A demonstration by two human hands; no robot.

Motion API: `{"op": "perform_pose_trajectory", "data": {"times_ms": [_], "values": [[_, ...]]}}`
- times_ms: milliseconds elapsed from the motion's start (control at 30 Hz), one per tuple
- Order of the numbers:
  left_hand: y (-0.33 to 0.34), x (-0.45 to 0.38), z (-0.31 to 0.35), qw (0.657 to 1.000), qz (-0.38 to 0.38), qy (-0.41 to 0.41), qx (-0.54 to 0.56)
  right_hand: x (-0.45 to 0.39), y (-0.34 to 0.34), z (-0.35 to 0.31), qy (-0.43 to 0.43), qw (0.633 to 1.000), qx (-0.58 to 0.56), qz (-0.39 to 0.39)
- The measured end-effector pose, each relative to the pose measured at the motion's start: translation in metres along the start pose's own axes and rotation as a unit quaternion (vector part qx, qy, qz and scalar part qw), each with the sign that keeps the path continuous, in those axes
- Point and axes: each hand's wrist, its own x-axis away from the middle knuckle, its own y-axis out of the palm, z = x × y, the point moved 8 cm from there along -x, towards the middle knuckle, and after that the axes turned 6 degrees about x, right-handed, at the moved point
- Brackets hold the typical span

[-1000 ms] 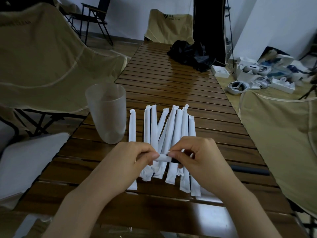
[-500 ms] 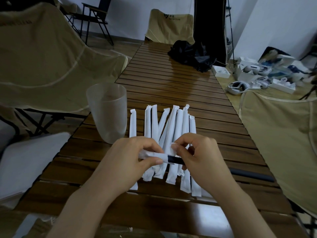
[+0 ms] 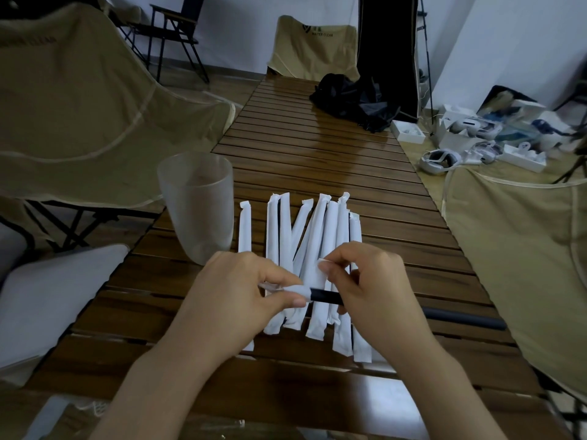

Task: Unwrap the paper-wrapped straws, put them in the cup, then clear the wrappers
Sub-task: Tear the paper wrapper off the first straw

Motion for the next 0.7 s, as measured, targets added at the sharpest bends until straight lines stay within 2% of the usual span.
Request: {"op": "perform_pose_trajectory", "data": {"times_ms": [167,233,500,700], "values": [[-0.004,-0.003,0.001,1.0,0.013,0.026,-0.009,0.0,0.001,0.003,0.018,1.0,0.007,0.0],[-0.004,0.001,0.002,1.0,0.008,0.007,-0.021,0.0,0.001,0.002,0.008,1.0,0.021,0.002],[0.007,0.005,-0.002,0.997,-0.041,-0.03,-0.055,0.002,0.002,-0.014,-0.104,0.99,0.087,0.035],[0.003,0.004,-0.001,0.999,-0.013,-0.031,-0.034,0.001,-0.007,-0.011,-0.083,0.99,0.07,0.084]]}}
